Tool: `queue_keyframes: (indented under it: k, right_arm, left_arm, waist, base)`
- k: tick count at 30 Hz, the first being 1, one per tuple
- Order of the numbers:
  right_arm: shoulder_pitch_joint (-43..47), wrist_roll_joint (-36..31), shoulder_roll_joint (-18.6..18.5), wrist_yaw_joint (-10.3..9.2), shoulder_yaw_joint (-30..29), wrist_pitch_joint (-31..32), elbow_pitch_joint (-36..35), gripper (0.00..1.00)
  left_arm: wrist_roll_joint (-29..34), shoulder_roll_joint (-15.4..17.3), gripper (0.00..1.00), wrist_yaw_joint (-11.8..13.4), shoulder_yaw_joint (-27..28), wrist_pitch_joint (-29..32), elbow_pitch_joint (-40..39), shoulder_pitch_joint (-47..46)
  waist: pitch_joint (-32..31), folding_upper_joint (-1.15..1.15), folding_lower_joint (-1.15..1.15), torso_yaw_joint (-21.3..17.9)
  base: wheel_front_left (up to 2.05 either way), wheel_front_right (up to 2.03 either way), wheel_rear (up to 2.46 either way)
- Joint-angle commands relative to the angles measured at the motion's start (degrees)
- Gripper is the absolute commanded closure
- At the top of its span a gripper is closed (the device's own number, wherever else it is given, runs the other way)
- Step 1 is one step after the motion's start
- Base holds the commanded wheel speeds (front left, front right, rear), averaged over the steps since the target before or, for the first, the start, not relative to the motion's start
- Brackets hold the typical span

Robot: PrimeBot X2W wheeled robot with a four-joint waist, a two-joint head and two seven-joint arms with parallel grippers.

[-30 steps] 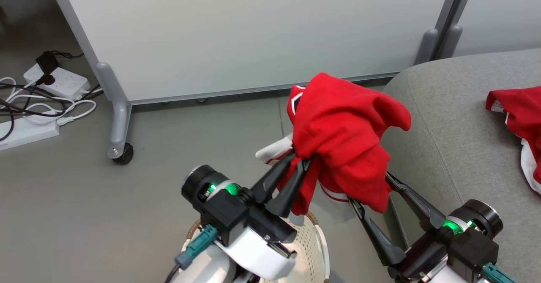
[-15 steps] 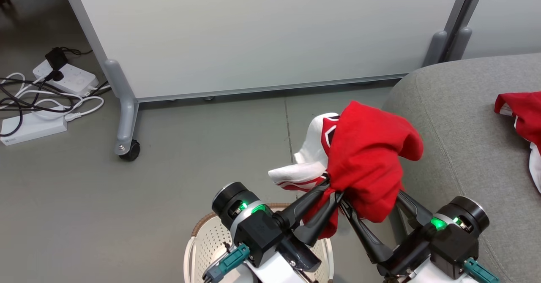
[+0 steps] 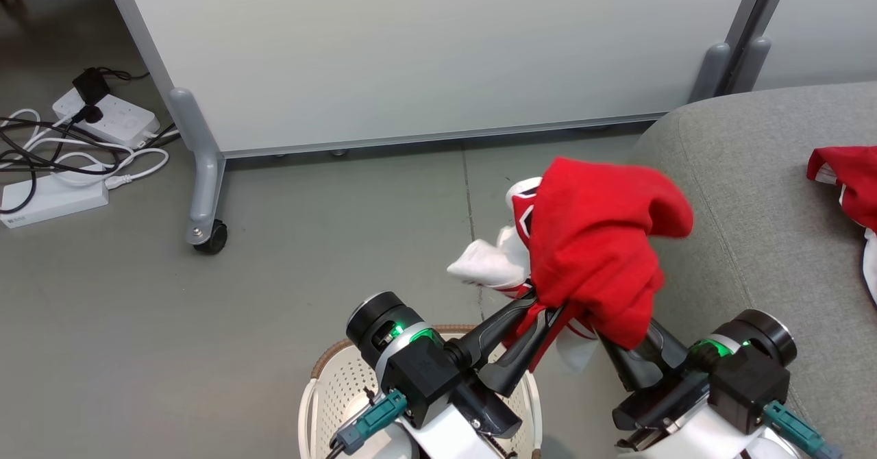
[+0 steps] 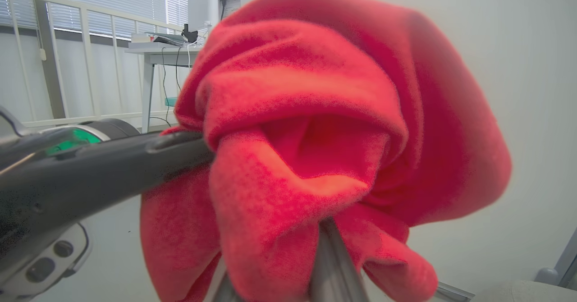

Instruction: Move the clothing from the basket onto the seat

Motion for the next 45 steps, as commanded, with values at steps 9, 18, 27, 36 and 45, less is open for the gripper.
queue_keyframes:
  k: [9,18,27,36,45]
  right_arm:
    - [1.1,0.4,2.1,0.01,-3.9,-0.3,-2.6,1.00]
    - [2.6,-0.2,3.8,0.01,-9.1,-0.3,-3.5,1.00]
    - [5.4,-1.3,4.4,0.01,-17.4,-0.3,-2.0,1.00]
    - [8.5,-1.5,6.3,0.01,-23.3,-0.3,2.9,1.00]
    - [8.9,-2.0,6.9,0.01,-23.6,-0.3,6.7,1.00]
  left_arm:
    - [-0.3,0.2,0.00,0.7,1.1,0.0,-0.4,0.0]
    - [1.1,0.2,0.00,0.8,2.6,0.0,0.0,1.0]
    - [5.4,0.2,0.00,-0.6,4.3,0.0,2.8,3.4]
    - [6.8,1.1,0.00,-1.5,4.2,0.0,7.2,6.6]
    - [6.7,2.9,0.00,-1.6,1.1,0.0,11.5,8.4]
  waist:
    - [-0.3,0.00,0.00,0.0]
    - [-0.9,0.00,0.00,0.0]
    - [-1.2,0.00,0.00,-0.8]
    - [-0.9,0.00,0.00,-2.0]
    - [-0.9,0.00,0.00,-2.7]
  base:
    - [0.00,0.00,0.00]
    - [0.00,0.00,0.00]
    - [0.00,0.00,0.00]
    - [0.00,0.00,0.00]
    - [0.00,0.00,0.00]
